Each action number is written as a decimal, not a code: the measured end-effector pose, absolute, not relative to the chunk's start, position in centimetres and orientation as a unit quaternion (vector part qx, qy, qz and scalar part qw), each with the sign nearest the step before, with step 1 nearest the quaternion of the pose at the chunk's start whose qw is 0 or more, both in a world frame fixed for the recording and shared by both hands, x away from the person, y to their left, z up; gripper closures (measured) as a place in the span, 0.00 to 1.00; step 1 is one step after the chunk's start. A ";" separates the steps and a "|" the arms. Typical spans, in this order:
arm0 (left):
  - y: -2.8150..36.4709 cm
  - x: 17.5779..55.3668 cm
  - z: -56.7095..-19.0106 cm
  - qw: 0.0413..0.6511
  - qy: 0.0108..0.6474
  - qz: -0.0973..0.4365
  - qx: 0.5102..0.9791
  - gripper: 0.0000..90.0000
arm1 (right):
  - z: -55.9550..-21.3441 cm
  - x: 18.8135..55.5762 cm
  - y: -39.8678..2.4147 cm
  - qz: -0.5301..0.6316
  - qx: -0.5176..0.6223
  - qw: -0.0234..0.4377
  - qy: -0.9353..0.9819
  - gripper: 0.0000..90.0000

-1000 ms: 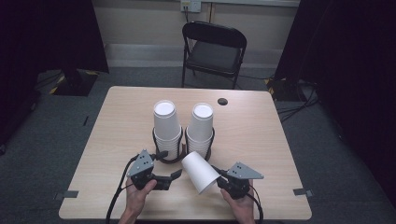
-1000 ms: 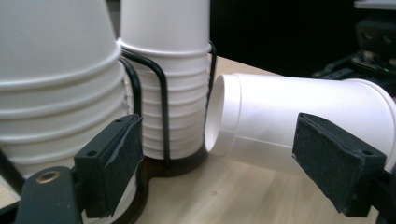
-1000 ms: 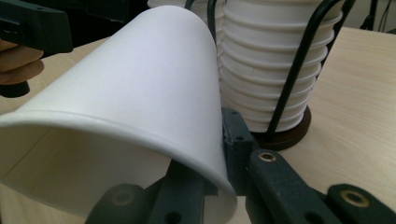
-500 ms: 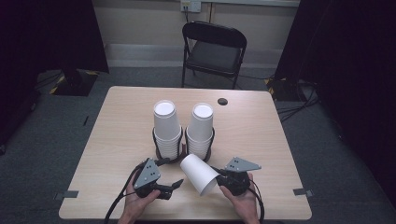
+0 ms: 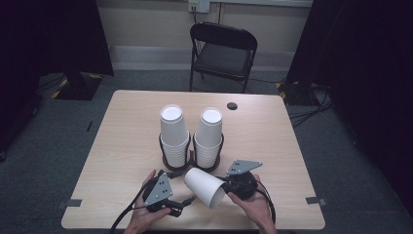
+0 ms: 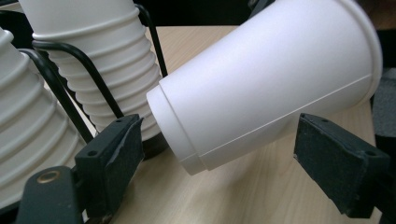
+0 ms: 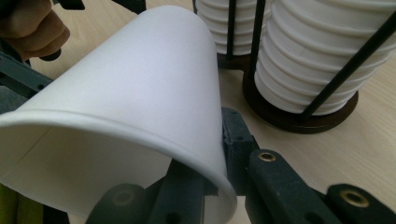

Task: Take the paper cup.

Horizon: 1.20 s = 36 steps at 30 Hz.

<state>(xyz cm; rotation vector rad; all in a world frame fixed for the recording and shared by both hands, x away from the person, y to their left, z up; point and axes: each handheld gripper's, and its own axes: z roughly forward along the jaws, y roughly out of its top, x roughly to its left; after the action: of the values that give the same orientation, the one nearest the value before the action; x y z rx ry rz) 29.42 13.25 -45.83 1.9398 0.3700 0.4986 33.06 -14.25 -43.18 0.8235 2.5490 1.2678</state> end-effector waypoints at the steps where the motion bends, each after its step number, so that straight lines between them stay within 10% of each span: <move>1: 13.2 29.4 -46.0 0.524 0.152 0.207 0.812 0.17 | -43.2 33.1 -14.2 0.422 0.277 0.085 0.859 0.96; 36: 8.2 29.5 -46.5 0.428 0.075 0.255 0.864 0.00 | -42.7 35.4 -12.5 0.360 0.273 0.015 0.892 0.97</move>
<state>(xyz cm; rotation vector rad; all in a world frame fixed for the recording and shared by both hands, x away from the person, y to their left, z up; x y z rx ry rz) 29.48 8.24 -46.51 2.1565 0.1882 0.6376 35.38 -12.46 -42.71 0.8487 2.7755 1.1212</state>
